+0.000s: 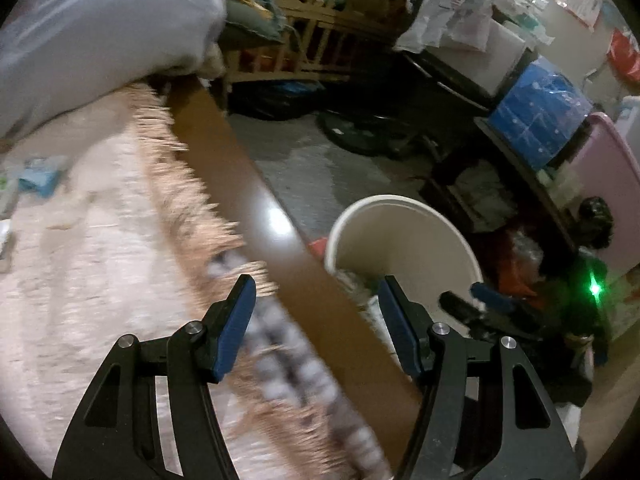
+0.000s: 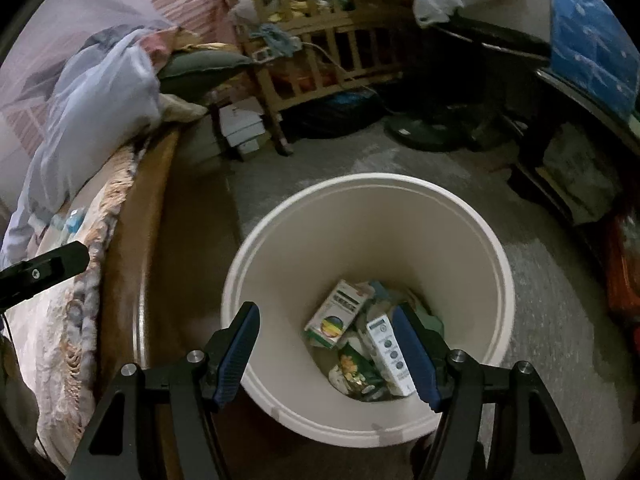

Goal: Collect trash
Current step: 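Move both tools back over the remaining trash on the bed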

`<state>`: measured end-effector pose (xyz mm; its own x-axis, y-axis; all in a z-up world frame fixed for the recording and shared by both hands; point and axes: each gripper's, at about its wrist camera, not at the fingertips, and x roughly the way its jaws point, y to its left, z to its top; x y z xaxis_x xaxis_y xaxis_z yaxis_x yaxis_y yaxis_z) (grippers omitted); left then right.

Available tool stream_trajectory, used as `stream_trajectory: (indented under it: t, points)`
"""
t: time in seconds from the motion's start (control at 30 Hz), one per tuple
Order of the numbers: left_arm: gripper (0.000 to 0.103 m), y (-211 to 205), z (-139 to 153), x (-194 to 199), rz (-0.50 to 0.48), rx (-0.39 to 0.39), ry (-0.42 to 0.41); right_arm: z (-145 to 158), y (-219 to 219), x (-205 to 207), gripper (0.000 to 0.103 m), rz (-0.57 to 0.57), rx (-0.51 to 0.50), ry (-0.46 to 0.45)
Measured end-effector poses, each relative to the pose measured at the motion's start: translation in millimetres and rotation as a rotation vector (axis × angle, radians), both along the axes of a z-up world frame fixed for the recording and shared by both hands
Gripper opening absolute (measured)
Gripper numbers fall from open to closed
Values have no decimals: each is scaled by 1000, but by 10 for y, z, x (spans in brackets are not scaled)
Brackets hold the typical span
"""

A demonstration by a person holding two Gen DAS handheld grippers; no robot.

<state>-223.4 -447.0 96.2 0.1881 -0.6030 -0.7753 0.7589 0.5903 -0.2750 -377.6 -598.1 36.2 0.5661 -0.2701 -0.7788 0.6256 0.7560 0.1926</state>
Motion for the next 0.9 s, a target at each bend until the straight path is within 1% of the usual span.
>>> stream_trajectory:
  t: [0.17, 0.3, 0.37, 0.57, 0.7, 0.83, 0.9]
  points:
    - [62, 320, 12, 151, 87, 29, -48, 51, 122, 96, 67, 39, -16, -32]
    - [62, 561, 22, 260, 125, 39, -59, 154, 312, 199, 67, 79, -64, -66]
    - [62, 694, 25, 332, 150, 46, -74, 196, 427, 271, 66, 115, -69, -84]
    - [62, 1000, -13, 590, 216, 69, -67, 272, 806, 540, 66, 231, -97, -58]
    - [62, 1177, -16, 754, 257, 80, -62, 411, 1008, 695, 67, 275, -103, -62]
    - [62, 1469, -47, 920, 304, 100, -63, 581, 1207, 1020, 67, 354, -85, -63]
    - [62, 1683, -80, 1037, 338, 120, -63, 643, 1326, 1234, 67, 396, -78, -63]
